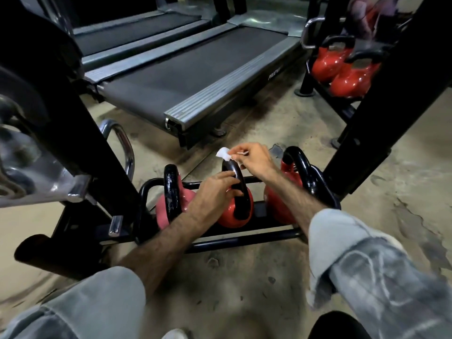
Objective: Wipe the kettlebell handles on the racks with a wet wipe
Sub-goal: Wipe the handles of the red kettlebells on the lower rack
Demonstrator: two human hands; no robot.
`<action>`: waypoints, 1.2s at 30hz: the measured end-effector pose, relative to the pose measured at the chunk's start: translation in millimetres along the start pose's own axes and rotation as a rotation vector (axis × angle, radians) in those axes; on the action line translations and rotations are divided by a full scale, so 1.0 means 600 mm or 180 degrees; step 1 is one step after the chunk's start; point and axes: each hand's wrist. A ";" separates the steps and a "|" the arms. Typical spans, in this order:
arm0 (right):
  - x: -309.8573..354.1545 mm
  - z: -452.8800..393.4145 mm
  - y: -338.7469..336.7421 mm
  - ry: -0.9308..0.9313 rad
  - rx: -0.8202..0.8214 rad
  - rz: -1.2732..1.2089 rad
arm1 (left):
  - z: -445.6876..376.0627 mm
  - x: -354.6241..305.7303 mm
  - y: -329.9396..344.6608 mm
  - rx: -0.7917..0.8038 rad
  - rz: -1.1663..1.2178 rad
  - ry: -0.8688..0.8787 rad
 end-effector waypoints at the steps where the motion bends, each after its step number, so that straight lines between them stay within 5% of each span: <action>1: 0.000 -0.006 -0.001 -0.0007 0.0101 0.0063 | -0.001 0.001 -0.002 0.0037 -0.0027 0.0057; 11: 0.005 -0.047 -0.019 -0.0333 0.0891 0.0877 | 0.004 0.021 0.009 0.0368 0.0146 0.0303; 18: 0.037 -0.108 -0.006 -0.0346 0.1367 0.1499 | 0.004 0.030 0.004 0.0597 -0.0172 0.1146; 29: 0.044 -0.112 -0.002 -0.1048 0.1803 0.2320 | -0.002 0.031 0.010 0.0525 0.0416 0.0868; 36: 0.085 -0.131 -0.017 -0.1380 0.3236 0.2845 | -0.005 0.021 0.016 0.0418 0.0679 0.0537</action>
Point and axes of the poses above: each hand's wrist, its own z-axis away from the middle knuckle, its own y-axis out of the palm, x = y × z, and after that the axes turned 1 degree about z, right-handed
